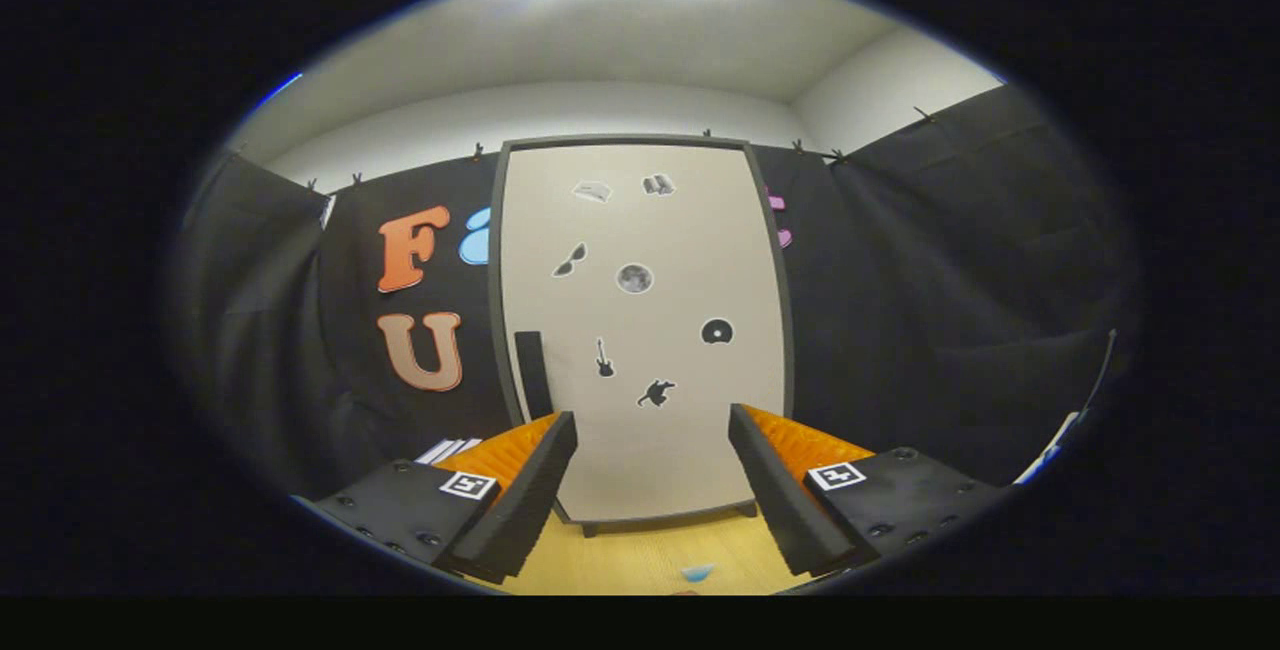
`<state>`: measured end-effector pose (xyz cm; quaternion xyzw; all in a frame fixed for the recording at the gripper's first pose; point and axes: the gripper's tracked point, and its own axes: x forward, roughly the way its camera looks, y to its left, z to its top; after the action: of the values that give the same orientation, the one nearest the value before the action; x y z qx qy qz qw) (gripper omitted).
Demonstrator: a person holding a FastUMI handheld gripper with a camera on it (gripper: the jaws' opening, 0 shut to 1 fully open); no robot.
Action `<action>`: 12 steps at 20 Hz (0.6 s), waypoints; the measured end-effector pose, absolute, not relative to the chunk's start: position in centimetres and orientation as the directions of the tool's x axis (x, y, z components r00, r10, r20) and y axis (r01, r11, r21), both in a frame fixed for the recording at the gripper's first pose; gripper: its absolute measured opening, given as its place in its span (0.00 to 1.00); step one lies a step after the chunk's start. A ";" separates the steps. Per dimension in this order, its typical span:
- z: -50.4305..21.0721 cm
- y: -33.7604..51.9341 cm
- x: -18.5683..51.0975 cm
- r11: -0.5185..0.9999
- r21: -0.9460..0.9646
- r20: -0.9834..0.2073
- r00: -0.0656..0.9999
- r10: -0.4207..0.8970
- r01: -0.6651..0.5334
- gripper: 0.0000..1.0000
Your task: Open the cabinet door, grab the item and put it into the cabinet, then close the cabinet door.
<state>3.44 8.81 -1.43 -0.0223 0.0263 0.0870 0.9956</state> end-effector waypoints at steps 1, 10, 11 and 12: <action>-1.5 9.7 4.0 0.982 -0.041 -0.060 0.982 0.181 -0.184 0.97; -3.3 17.7 10.3 0.960 -0.069 -0.122 0.958 0.261 -0.270 0.98; -3.6 18.5 11.1 0.958 -0.071 -0.131 0.955 0.267 -0.278 0.98; -4.0 19.2 12.0 0.957 -0.074 -0.139 0.953 0.267 -0.279 0.98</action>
<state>12.01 19.24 -3.99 -0.0466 0.0641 0.1384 0.9872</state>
